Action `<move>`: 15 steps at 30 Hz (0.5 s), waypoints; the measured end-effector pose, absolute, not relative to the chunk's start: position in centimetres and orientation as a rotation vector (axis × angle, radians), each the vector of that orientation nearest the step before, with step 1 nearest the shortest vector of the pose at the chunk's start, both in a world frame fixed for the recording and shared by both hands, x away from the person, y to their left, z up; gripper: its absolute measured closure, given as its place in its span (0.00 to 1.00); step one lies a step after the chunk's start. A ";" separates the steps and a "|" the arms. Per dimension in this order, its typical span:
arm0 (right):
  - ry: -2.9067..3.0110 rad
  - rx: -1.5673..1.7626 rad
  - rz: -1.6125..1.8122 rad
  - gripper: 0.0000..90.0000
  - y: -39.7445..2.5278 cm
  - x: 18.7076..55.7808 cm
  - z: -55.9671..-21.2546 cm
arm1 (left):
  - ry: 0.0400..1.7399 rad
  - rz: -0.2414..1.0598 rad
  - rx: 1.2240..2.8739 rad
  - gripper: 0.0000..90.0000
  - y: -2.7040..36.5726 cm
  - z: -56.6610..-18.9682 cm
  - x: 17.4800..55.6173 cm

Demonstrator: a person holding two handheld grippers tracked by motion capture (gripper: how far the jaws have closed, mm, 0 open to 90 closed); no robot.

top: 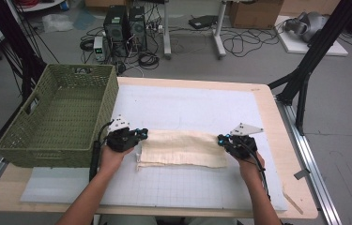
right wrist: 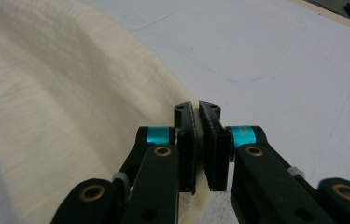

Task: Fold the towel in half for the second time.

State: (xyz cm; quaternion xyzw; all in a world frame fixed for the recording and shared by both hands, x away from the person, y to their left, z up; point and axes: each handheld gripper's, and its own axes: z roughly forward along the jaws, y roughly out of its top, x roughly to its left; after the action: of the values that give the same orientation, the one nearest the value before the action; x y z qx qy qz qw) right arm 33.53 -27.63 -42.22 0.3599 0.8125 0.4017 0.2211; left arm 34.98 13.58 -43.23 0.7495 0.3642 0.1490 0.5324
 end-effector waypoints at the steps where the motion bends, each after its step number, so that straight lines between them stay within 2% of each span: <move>1: 2.245 0.995 1.121 0.95 -27.7 33.2 -42.3 | 0.864 0.353 1.787 0.95 13.6 -43.2 34.8; 15: 2.267 0.964 1.133 0.95 -28.1 30.3 -42.8 | 0.816 0.339 1.828 0.95 13.7 -43.6 32.5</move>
State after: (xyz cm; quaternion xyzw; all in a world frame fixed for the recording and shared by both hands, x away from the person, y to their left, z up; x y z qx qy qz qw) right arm 30.26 -28.10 -42.78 0.3474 0.8168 0.4082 0.2133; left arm 32.47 13.73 -43.65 0.7649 0.3415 0.1416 0.5274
